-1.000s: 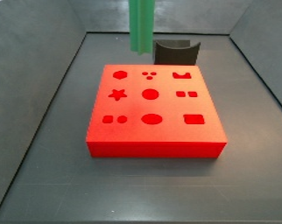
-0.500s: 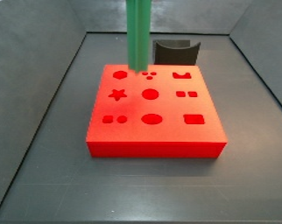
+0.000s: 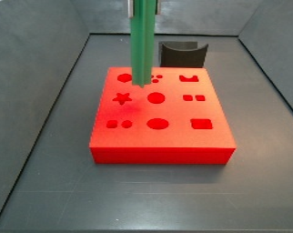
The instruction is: Insert the star object.
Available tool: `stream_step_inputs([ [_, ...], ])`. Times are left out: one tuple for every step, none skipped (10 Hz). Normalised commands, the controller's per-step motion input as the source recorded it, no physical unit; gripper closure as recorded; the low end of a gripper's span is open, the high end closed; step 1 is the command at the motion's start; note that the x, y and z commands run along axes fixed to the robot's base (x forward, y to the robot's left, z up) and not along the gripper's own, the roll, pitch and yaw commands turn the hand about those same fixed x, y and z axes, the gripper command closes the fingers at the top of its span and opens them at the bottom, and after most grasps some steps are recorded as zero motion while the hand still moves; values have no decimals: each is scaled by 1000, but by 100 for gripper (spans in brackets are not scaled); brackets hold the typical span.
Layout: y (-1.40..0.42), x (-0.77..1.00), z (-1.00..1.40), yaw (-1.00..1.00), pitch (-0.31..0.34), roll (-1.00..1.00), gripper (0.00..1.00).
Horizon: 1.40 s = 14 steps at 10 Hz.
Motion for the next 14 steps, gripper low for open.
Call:
stream_step_inputs([
  [0, 0, -151, 186, 0, 0, 100],
  [0, 26, 0, 0, 0, 0, 100],
  [114, -400, -269, -83, -41, -19, 100],
  [14, -540, -103, 0, 0, 0, 100],
  [0, -520, -46, 40, 0, 64, 100],
  [-131, -214, 0, 57, 0, 59, 100],
  [-203, 0, -57, 134, 0, 79, 100],
  [0, 0, -186, 263, 0, 60, 100],
  [-40, 120, -171, 314, 0, 17, 100],
  [0, 131, -194, 297, 0, 4, 100],
  [0, 194, -211, 237, 0, 0, 100],
  [0, 74, -260, 194, 0, 0, 100],
  [0, 3, -186, 171, 0, 7, 100],
  [0, 103, -123, 143, 0, 1, 100],
])
